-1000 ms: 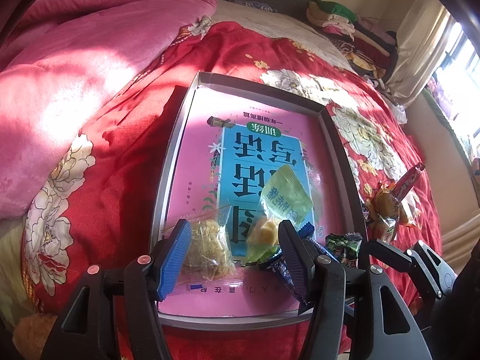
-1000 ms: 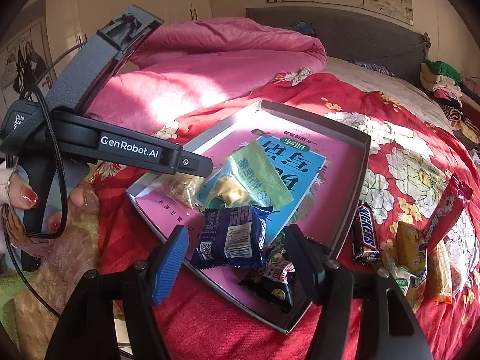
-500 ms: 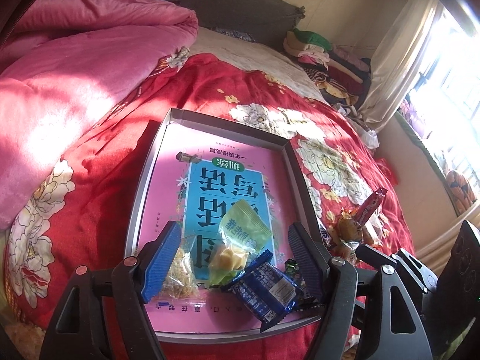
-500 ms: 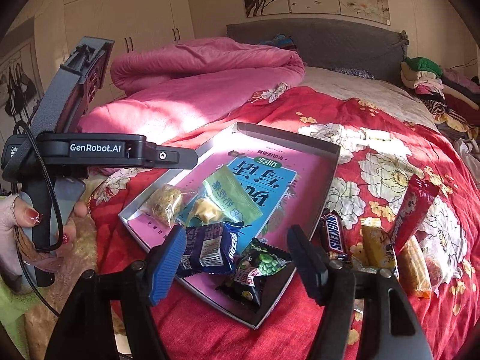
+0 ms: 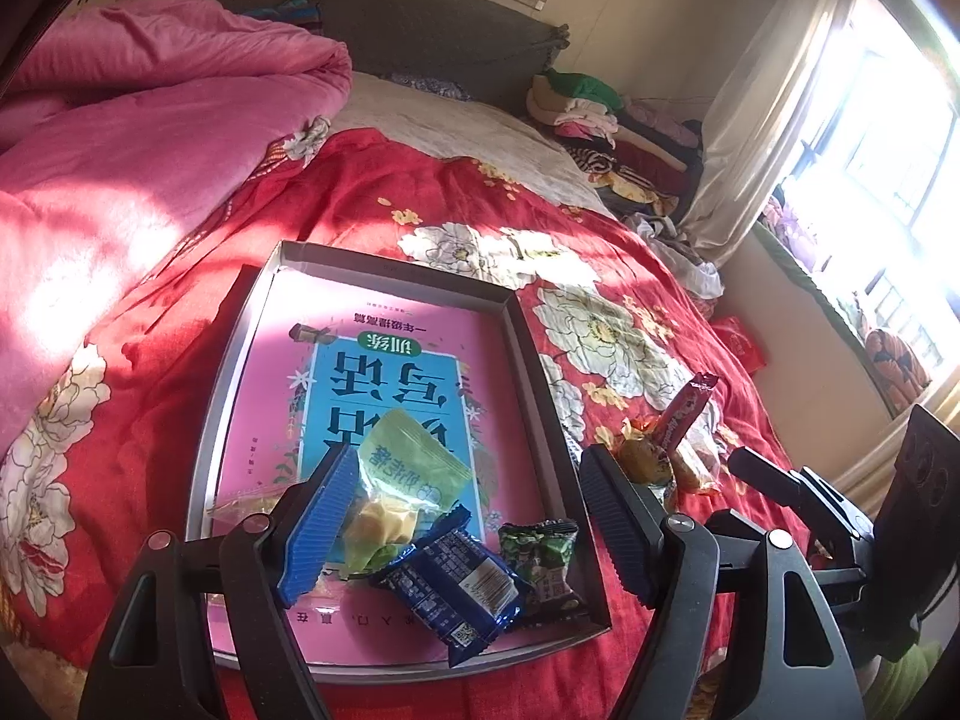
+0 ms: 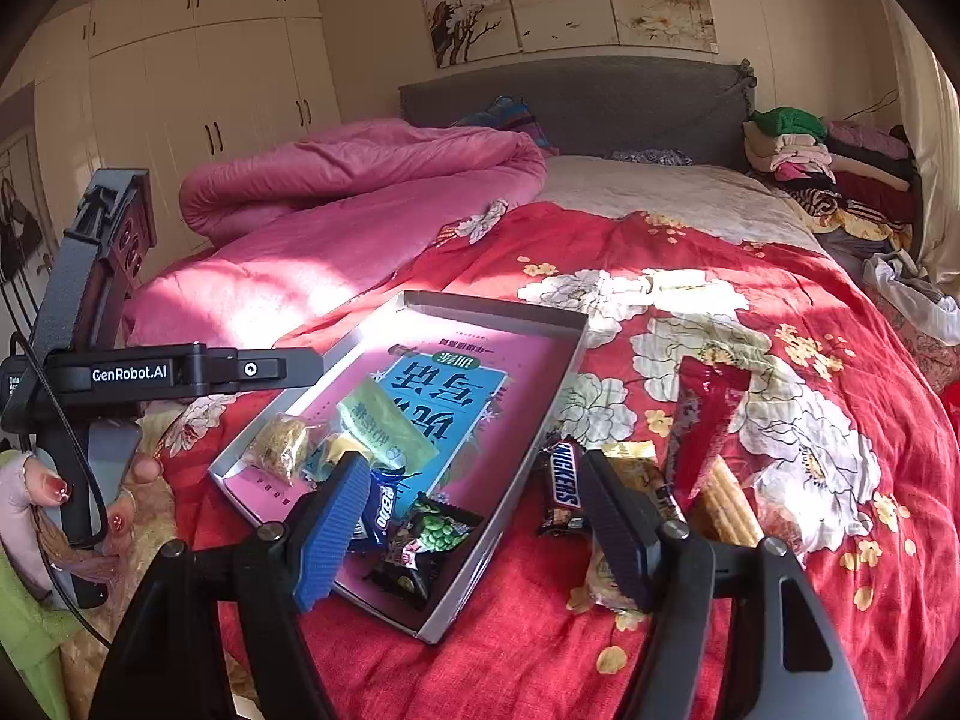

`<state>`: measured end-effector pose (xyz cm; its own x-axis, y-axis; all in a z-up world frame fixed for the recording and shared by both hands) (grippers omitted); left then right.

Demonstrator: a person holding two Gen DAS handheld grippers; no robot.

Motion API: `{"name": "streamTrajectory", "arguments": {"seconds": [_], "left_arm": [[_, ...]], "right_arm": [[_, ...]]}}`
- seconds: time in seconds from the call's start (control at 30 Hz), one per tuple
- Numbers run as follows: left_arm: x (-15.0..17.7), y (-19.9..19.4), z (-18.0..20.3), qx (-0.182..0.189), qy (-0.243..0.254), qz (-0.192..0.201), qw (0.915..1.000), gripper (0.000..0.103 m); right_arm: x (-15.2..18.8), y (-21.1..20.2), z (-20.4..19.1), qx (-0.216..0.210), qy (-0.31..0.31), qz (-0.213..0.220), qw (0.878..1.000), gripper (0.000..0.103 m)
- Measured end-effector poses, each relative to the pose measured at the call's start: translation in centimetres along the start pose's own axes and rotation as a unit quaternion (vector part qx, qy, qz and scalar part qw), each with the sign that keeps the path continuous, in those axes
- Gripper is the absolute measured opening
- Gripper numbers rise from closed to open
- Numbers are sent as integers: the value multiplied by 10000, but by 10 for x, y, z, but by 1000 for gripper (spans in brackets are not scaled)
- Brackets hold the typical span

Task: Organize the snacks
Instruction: 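Move both tools back from the tray to the snack pile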

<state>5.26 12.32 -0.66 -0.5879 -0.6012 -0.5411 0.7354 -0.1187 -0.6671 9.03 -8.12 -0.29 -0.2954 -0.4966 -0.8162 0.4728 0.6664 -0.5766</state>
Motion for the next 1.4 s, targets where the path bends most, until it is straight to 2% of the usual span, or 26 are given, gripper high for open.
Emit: {"name": "streamTrajectory", "arguments": {"seconds": [0.43,0.93,1.4], "left_arm": [[14,1,38,228,283,-79,9993,78],[29,11,85,388,703,-262,9964,78],[47,38,119,576,967,-701,9912,78]], "right_arm": [[6,-40,60,651,471,299,9963,73],[18,-62,110,1135,867,307,9893,75],[33,-55,139,1151,1295,-5,9849,75]]}}
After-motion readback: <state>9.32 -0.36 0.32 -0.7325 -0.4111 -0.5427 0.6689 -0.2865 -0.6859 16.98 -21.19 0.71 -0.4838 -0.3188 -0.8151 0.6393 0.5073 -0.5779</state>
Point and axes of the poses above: each gripper's, at about its wrist camera, not at the fingertips, and y roughly the way its jaws point, z to its right, x to its underside, the point moved 2 cm from there along y, roughly the way its jaws point, and after that the axes turned 14 degrees about -y, right-handed, at the moved point
